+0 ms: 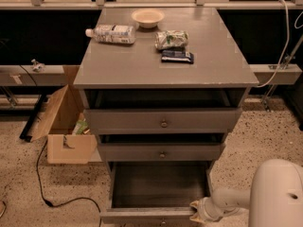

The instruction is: Open bottom drawer

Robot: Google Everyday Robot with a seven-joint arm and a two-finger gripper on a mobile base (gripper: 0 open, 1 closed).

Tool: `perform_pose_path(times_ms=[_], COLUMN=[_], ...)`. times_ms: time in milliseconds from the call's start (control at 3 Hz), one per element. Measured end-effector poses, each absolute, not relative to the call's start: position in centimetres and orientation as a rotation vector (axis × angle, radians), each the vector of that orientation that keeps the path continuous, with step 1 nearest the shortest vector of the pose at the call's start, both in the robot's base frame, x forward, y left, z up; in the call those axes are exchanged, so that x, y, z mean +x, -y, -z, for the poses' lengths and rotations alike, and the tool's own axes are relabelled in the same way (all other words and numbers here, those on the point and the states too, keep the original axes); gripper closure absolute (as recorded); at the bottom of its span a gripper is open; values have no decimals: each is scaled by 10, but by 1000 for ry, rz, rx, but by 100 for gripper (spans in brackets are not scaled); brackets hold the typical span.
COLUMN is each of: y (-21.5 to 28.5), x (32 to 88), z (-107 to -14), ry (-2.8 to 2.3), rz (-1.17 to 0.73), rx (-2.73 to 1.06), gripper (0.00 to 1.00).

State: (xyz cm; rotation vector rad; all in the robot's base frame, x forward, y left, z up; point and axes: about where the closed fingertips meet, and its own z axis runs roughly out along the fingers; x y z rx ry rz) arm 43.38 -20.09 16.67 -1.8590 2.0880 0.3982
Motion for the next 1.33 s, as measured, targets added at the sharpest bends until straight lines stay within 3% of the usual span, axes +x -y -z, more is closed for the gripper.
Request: perform_pose_path(times_ms=[667, 1000, 1333], y=[207, 223, 233], x=[436, 436, 433], z=[-176, -216, -241], ry=[-2051, -1967, -1933], rz=[-444, -510, -515], rx=[-1856, -1875, -1880], gripper=[11, 0, 0])
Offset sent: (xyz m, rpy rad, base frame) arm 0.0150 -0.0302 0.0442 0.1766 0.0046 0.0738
